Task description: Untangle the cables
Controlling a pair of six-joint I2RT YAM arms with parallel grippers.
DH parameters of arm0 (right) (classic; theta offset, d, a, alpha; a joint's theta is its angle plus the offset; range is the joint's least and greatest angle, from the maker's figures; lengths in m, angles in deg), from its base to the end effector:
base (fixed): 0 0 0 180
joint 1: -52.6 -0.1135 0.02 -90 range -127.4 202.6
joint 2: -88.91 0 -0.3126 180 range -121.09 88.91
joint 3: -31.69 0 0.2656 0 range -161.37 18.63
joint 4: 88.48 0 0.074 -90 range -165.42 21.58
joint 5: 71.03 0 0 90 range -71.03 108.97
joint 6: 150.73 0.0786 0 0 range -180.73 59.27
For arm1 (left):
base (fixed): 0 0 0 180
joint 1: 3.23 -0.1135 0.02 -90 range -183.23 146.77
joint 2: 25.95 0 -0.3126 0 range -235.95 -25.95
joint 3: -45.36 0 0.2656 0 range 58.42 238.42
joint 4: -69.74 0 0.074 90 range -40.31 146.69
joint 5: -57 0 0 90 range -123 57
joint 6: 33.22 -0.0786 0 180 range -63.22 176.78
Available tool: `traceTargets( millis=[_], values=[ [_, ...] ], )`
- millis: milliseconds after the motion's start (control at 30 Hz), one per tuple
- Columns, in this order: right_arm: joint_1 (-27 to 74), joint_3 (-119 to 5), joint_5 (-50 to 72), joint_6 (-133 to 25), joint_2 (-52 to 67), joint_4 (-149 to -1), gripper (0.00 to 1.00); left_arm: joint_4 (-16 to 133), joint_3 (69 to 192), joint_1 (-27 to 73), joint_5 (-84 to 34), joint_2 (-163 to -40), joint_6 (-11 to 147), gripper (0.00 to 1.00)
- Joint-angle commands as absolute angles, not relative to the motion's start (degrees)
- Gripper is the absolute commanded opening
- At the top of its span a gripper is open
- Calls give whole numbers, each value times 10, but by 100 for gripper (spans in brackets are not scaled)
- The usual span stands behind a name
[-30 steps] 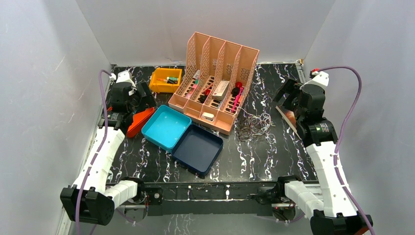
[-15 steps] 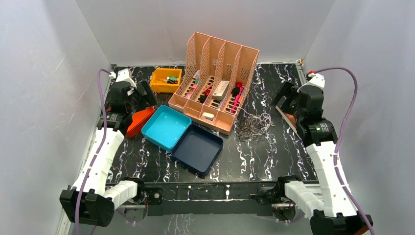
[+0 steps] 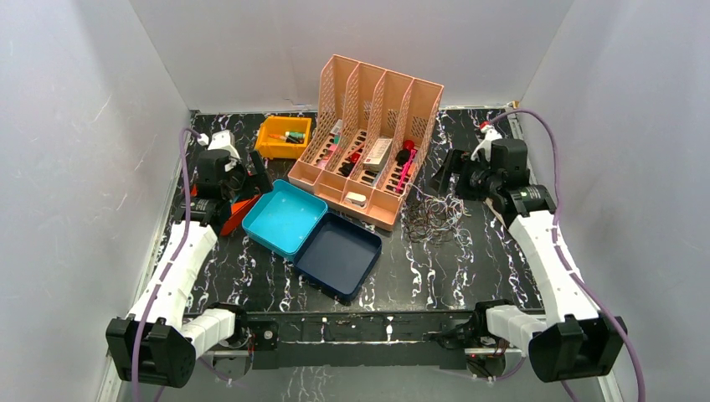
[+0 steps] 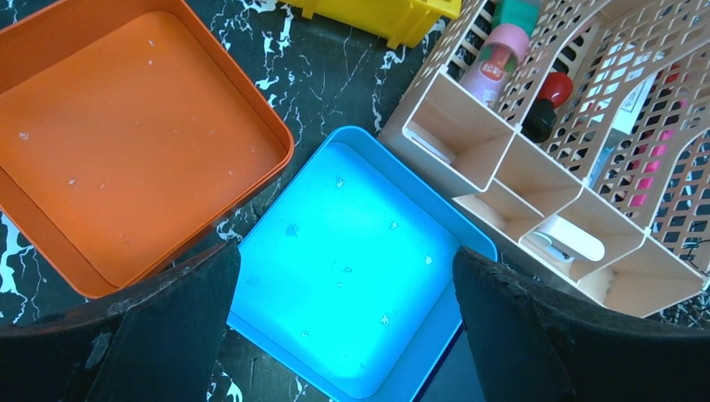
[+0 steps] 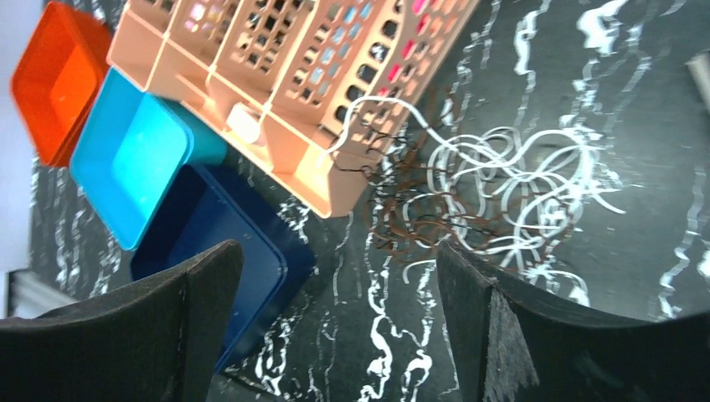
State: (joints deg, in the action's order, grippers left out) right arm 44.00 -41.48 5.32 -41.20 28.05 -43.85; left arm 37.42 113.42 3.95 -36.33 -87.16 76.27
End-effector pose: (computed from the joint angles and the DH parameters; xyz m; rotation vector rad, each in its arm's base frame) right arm 0.2487 0.0564 0.3628 0.0640 2.1647 0.5401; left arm 0.2693 -0.0293 0.3536 -0.2537 2.0066 -0.2373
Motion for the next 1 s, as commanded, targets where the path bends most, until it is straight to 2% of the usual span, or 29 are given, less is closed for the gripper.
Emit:
traceTargets(
  millis=[0, 167, 300, 533, 800, 967],
  values=[
    [436, -406, -35, -388, 257, -515, 91, 390, 1117, 34, -351, -848, 752, 98],
    [395, -389, 62, -365, 217, -540, 90, 400, 1098, 34, -354, -842, 753, 98],
    [384, -380, 127, -357, 178, -542, 85, 401, 1091, 34, -352, -839, 756, 98],
    [378, -343, 113, -374, 135, -626, 80, 403, 1090, 34, -347, -839, 753, 98],
    [377, -344, 97, -375, 73, -681, 79, 411, 1086, 34, -326, -839, 750, 98],
    [376, -344, 174, -361, 35, -683, 66, 411, 1087, 34, -324, -840, 748, 98]
  ],
)
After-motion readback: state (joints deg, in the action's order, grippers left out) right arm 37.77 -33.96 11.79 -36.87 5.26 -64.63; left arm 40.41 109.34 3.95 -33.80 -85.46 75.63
